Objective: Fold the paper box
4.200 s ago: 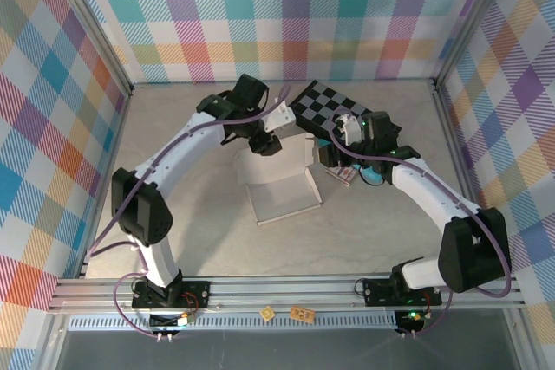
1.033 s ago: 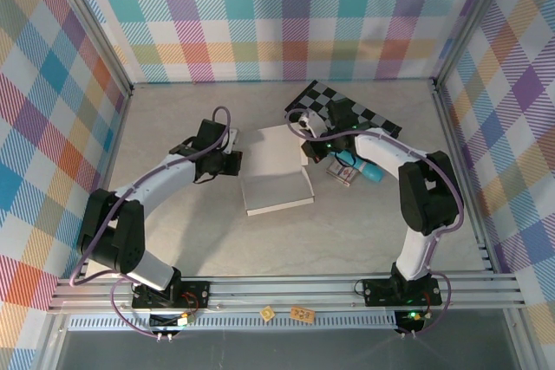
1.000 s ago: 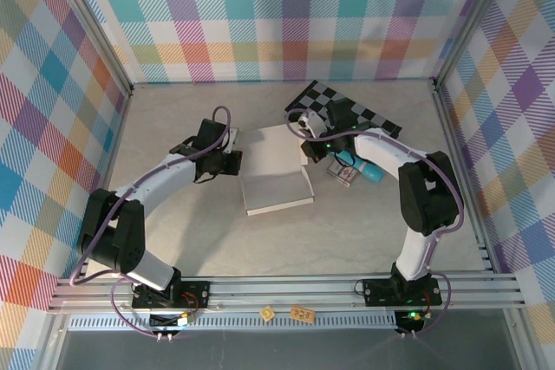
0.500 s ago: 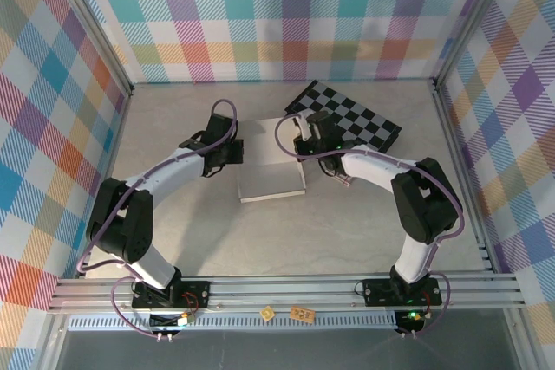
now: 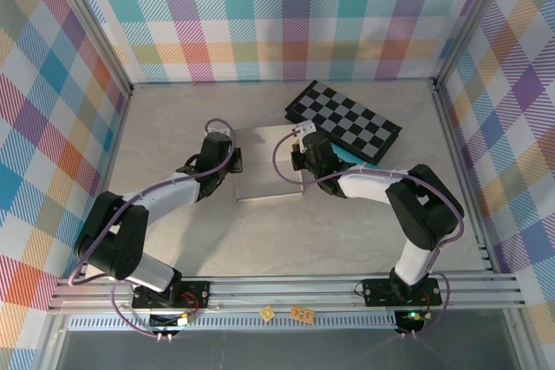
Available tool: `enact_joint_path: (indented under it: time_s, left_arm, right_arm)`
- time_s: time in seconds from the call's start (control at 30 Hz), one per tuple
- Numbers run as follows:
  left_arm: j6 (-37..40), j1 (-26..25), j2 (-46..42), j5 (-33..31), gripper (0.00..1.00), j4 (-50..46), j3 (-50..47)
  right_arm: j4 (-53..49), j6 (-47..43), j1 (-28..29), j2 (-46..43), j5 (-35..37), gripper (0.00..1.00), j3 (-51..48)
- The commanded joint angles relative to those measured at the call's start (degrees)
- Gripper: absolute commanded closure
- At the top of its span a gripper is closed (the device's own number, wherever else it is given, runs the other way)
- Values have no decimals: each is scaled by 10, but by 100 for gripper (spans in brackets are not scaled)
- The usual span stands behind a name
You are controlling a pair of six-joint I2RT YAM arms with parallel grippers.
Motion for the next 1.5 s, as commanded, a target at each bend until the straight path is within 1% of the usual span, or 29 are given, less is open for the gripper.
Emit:
enact_joint_path:
  time_s: [0.0, 0.17, 0.3, 0.57, 0.77, 0.8, 0.9, 0.97, 1.03, 1.1, 1.2, 1.3, 1.37, 1.47]
  left_arm:
    - [0, -10, -27, 39, 100, 112, -19]
    - [-1, -11, -39, 45, 100, 190, -65]
    - [-5, -15, -29, 50, 100, 247, -92]
    - [-13, -42, 17, 15, 100, 303, -100]
    - [-27, -54, 49, -9, 100, 333, -99]
    - [-30, -55, 51, -12, 100, 336, -98]
    - [-42, -60, 60, -20, 100, 320, -91]
    - [-63, -61, 71, -19, 100, 329, -94]
    - [-87, -64, 77, -15, 100, 333, -93]
    - [-98, -70, 75, -19, 100, 330, -92]
    - [-94, -76, 72, -21, 100, 333, -102]
    - [-88, -78, 79, -16, 100, 383, -135]
    - [-83, -78, 89, -5, 100, 409, -150]
    - [-80, -80, 103, -3, 100, 414, -156]
  right_arm:
    - [76, -8, 16, -3, -9, 100, -15]
    - [135, -14, 20, 13, -10, 100, -27]
    - [171, -15, 21, 31, -6, 100, -36]
    - [194, -9, 21, 51, -6, 100, -48]
    - [172, 15, 21, 58, -12, 100, -40]
    - [154, 21, 21, 55, -12, 100, -35]
    - [70, 69, 22, 43, -12, 100, -11]
    - [58, 107, 23, 41, -15, 100, -16]
    - [48, 127, 27, 44, 0, 100, -18]
    - [57, 126, 31, 47, 11, 100, -22]
    - [95, 101, 40, 54, 23, 100, -34]
    - [146, 81, 48, 61, 31, 100, -58]
    - [148, 80, 50, 66, 40, 100, -63]
    - [124, 87, 53, 65, 64, 100, -61]
